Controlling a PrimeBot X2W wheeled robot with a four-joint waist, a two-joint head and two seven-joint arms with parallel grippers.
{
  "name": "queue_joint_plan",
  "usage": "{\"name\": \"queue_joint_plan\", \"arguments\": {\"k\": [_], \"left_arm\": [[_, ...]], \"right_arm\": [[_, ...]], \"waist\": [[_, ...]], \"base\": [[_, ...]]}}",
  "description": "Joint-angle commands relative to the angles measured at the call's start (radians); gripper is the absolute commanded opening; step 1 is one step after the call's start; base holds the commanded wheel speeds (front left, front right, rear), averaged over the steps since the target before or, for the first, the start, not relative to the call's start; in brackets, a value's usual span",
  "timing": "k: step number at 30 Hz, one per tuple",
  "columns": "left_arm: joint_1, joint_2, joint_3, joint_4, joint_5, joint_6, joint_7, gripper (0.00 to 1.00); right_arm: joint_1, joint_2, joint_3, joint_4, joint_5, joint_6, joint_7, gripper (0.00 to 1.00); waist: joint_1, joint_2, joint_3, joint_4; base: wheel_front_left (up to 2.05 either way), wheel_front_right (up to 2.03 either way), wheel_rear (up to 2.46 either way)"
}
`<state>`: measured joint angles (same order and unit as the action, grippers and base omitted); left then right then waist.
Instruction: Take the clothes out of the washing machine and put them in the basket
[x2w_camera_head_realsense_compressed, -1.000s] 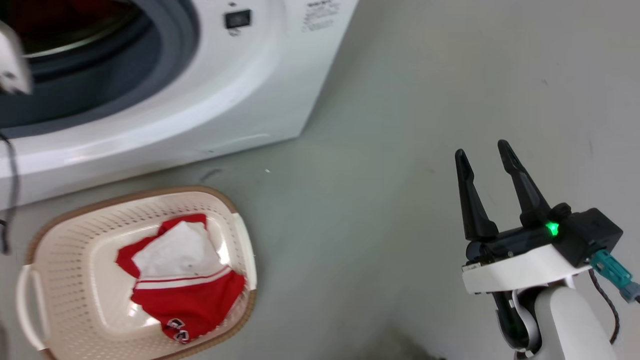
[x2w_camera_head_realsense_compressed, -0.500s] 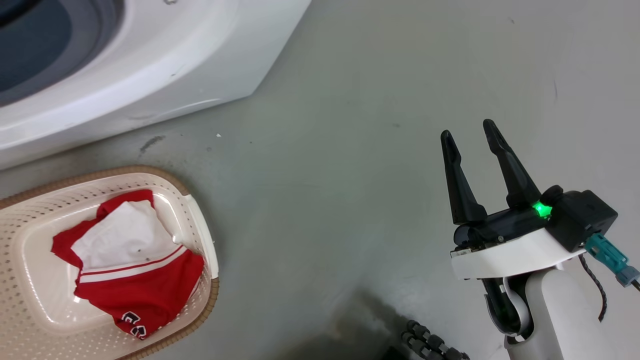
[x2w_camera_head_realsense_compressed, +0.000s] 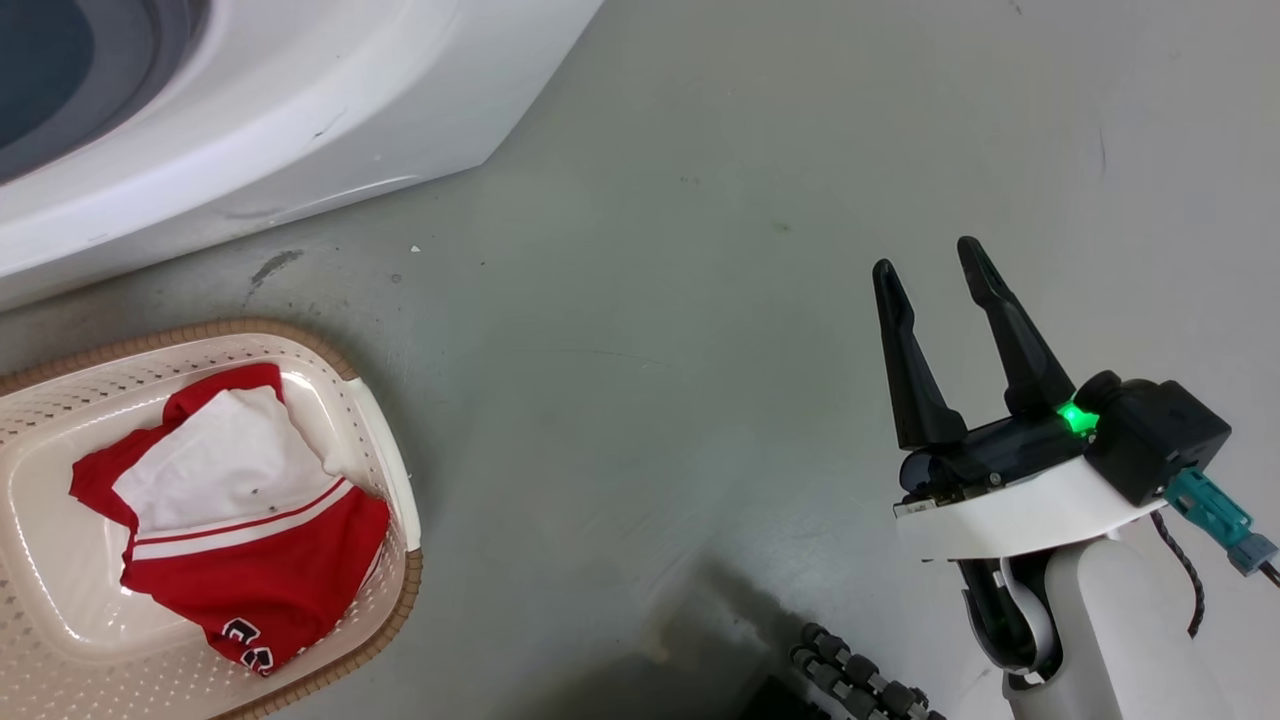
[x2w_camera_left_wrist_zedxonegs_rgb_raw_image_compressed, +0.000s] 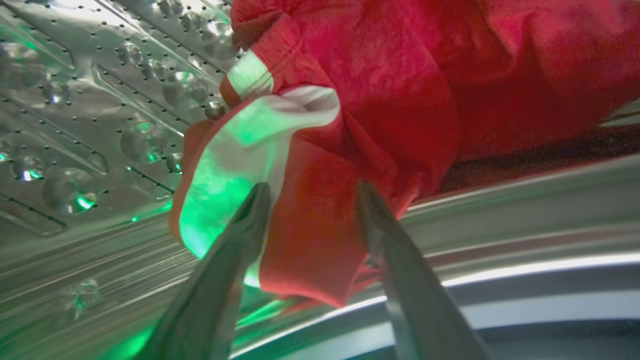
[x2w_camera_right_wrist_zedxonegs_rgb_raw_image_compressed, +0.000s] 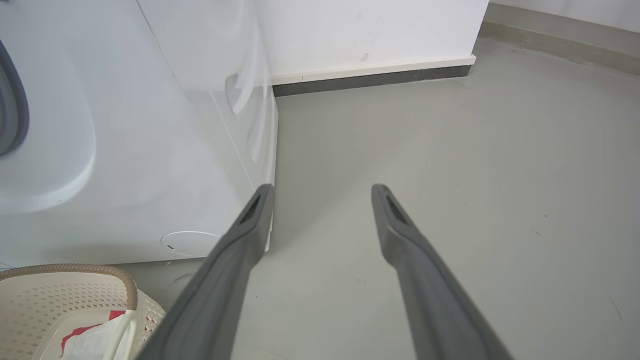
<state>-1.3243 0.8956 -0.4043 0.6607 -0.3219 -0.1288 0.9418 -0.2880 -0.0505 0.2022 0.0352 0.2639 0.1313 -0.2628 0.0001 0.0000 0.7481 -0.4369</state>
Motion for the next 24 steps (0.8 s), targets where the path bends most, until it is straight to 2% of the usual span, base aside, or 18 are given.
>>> {"name": "queue_joint_plan", "arguments": {"k": [1, 2, 6, 11, 16, 24], "left_arm": [[0.032, 0.012, -0.008, 0.011, -0.006, -0.003, 0.032, 0.18], [0.038, 0.016, -0.007, 0.002, -0.009, -0.002, 0.036, 0.00], [0.050, 0.033, 0.001, -0.035, -0.001, 0.026, -0.010, 0.00], [0.055, 0.040, 0.008, -0.065, 0.035, 0.084, -0.154, 0.00], [0.083, 0.013, 0.036, -0.030, 0.028, 0.141, -0.326, 0.00], [0.141, -0.065, 0.063, 0.065, -0.003, 0.173, -0.655, 0.00]], "right_arm": [[-0.017, 0.000, 0.001, -0.004, 0.002, -0.001, -0.002, 1.00], [-0.019, 0.000, 0.000, -0.005, 0.003, -0.001, -0.002, 1.00], [-0.022, 0.000, -0.004, -0.008, 0.004, -0.001, -0.002, 1.00], [-0.022, 0.000, -0.009, -0.005, 0.003, -0.001, -0.002, 1.00], [-0.018, 0.000, -0.017, -0.006, -0.006, -0.001, -0.002, 1.00], [0.003, 0.000, -0.044, 0.001, -0.027, -0.001, -0.002, 1.00]], "waist": [[-0.0001, 0.0000, 0.001, -0.002], [-0.0001, 0.0000, 0.003, -0.003], [-0.0001, 0.0000, 0.007, -0.008], [-0.0001, 0.0000, 0.004, -0.009], [-0.0001, 0.0000, -0.023, -0.007], [-0.0001, 0.0000, -0.097, 0.013]], "base": [[0.00, 0.00, 0.00], [0.00, 0.00, 0.00], [0.00, 0.00, 0.00], [0.00, 0.00, 0.00], [0.00, 0.00, 0.00], [0.00, 0.00, 0.00]]}}
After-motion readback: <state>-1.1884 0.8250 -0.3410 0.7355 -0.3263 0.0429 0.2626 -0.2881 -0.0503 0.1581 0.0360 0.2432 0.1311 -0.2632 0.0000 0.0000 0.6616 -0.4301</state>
